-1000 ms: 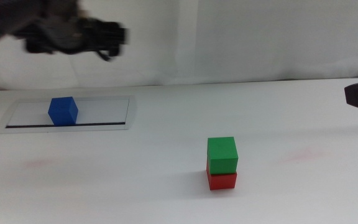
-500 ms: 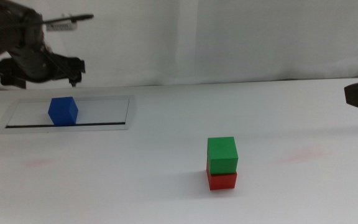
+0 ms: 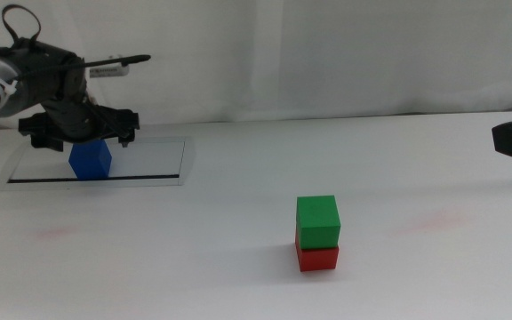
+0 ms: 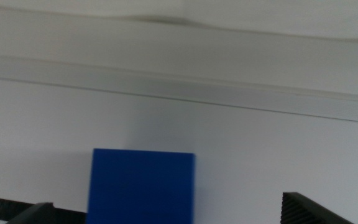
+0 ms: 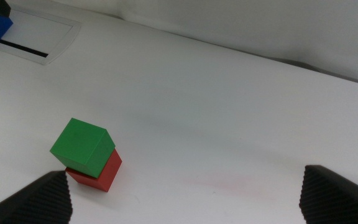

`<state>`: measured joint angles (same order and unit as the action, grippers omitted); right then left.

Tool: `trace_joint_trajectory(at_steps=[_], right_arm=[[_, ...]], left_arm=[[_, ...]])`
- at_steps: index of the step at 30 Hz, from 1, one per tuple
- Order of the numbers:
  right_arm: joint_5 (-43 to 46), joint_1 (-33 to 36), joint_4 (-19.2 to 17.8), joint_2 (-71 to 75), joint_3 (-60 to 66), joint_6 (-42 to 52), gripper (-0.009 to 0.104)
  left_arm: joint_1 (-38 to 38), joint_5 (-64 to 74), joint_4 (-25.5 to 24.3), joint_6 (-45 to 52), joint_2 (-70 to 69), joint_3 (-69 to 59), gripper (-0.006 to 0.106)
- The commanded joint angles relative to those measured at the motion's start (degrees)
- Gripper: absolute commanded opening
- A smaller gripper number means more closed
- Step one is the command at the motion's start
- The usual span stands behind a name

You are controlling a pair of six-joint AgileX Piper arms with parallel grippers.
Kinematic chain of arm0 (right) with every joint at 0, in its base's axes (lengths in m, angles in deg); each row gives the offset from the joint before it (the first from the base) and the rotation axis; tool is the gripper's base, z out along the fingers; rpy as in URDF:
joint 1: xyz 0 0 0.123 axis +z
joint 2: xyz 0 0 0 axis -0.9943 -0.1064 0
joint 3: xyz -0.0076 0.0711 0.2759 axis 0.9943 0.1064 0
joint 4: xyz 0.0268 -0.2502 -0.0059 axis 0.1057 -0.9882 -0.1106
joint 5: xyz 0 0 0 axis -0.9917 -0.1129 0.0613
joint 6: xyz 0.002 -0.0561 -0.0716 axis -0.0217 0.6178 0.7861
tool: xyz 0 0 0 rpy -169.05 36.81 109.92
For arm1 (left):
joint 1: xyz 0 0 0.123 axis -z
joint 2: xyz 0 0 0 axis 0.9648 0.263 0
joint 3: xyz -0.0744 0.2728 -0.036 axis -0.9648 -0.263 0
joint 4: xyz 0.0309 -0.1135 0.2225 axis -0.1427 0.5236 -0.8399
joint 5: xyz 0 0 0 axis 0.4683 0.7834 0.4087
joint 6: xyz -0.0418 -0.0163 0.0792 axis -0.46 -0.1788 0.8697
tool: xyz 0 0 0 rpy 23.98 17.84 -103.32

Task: Stack red cubes first, then green, then blue cubes in a specific spot.

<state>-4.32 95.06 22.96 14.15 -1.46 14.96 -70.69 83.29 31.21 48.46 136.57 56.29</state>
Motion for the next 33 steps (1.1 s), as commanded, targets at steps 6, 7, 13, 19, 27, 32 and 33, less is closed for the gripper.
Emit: trace_joint_trajectory(at_steps=[6,7,13,19,27,32,33], right_arm=[[-0.44,-0.10,0.21,0.09,0.25,0.45,0.103],[-0.58,-0.10,0.21,0.09,0.25,0.45,0.103],[-0.58,-0.10,0.21,0.09,0.25,0.45,0.103],[-0.58,-0.10,0.21,0.09,0.25,0.45,0.103],[-0.69,-0.10,0.21,0.09,0.25,0.45,0.103],[-0.82,-0.10,0.21,0.09,0.25,0.45,0.103],[-0.95,-0.10,0.21,0.09,0.25,0.45,0.103]], left_arm=[[-3.06,-0.81,2.54,0.65,1.41,0.19,0.091],[-3.45,-0.92,3.29,1.09,1.67,0.19,0.091],[-4.71,-2.45,8.19,6.68,2.96,0.19,0.091],[-4.71,-3.19,8.08,7.04,4.24,0.19,0.091],[-4.71,-3.92,7.83,7.04,5.43,0.19,0.084],[-4.71,-4.74,7.41,7.04,5.43,0.19,0.044],[-4.71,-4.74,7.56,7.04,5.43,0.19,0.031]])
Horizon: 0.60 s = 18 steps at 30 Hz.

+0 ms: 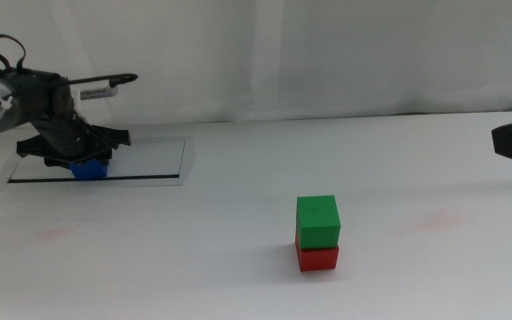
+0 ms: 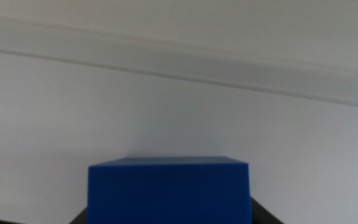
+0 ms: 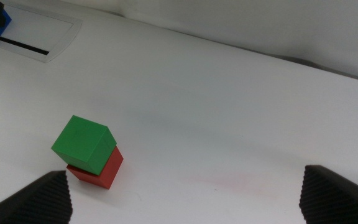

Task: Stack red cubes first, then green, then blue cubes in a specific spot.

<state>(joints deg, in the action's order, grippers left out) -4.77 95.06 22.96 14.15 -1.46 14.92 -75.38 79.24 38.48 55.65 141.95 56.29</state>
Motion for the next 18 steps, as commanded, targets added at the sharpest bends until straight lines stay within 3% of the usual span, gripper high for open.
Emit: trace_joint_trajectory(at_steps=[1,2,3,12,18], right_arm=[[-0.62,-0.10,0.21,0.09,0.25,0.49,0.103],[-0.62,-0.10,0.21,0.09,0.25,0.49,0.103],[-0.71,-0.10,0.21,0.09,0.25,0.49,0.103],[-0.95,-0.10,0.21,0.09,0.25,0.49,0.103],[-0.95,-0.10,0.21,0.09,0.25,0.49,0.103]], left_arm=[[-0.02,-0.70,0.29,-0.15,0.04,0.19,0.016],[-0.02,-0.70,0.29,-0.15,0.04,0.19,0.001],[-0.02,-0.70,0.29,0.10,0.04,0.19,-0.002],[1.42,8.19,0.39,-1.04,-9.70,0.19,-0.002],[7.59,15.91,0.30,-1.46,-21.49,0.19,-0.002]])
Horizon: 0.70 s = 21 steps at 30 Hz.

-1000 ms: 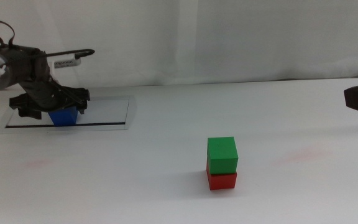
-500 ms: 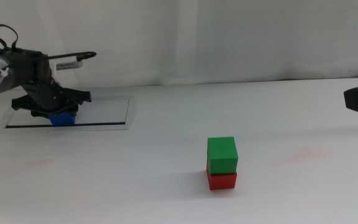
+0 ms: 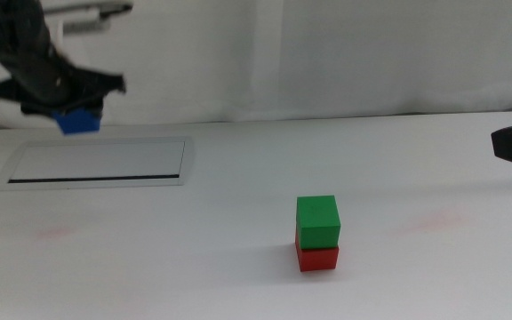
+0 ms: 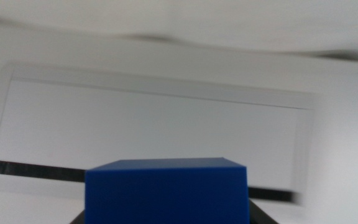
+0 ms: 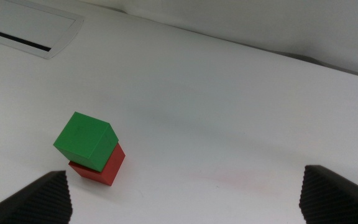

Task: Stack red cubes first, then green, then blue cubes in a specific spot.

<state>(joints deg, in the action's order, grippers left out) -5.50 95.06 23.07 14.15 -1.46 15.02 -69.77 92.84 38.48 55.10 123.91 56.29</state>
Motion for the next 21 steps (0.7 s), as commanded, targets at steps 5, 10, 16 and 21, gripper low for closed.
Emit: trace_joint_trajectory(at_steps=[5,10,16,21], right_arm=[[-0.22,-0.10,0.09,0.09,0.25,0.38,0.103],[-0.31,-0.10,0.09,0.09,0.25,0.38,0.103],[-0.72,-0.10,0.80,0.09,0.25,0.38,0.103],[-0.72,-0.10,0.93,0.09,0.25,0.38,0.103]], left_arm=[[11.54,6.69,-0.60,-4.91,-13.24,0.19,-0.003],[23.80,10.33,-4.64,-12.74,-19.23,0.19,-0.003],[40.31,12.71,-11.17,-24.40,-17.93,0.19,-0.003],[47.70,12.58,-13.65,-30.37,-14.04,0.19,-0.003]])
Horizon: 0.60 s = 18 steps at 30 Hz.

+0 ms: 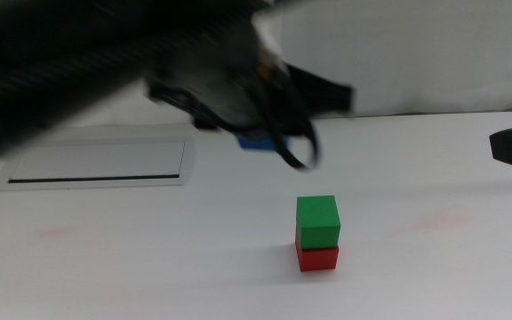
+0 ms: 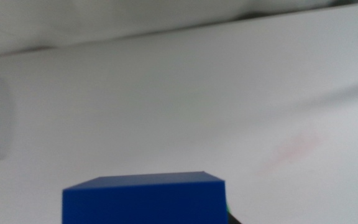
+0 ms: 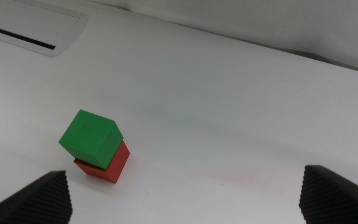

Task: Stack red cubes first, then green, then blue cubes in a specific spot.

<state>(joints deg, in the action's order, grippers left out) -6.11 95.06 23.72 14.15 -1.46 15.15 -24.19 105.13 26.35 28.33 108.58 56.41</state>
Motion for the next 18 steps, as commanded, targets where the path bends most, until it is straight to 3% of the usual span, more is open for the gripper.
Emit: trace_joint_trajectory(at_steps=[1,7,18], right_arm=[[-0.11,-0.10,0.36,0.09,0.25,0.26,0.103],[-0.11,-0.10,0.50,0.09,0.25,0.26,0.103],[-0.11,-0.10,0.50,0.09,0.25,0.26,0.103]], left_arm=[[2.93,0.30,-1.52,-4.36,2.19,0.07,-0.003],[4.79,-2.35,0.91,-8.42,6.42,0.07,-0.003],[5.96,-6.29,0.92,-12.92,10.76,0.07,-0.003]])
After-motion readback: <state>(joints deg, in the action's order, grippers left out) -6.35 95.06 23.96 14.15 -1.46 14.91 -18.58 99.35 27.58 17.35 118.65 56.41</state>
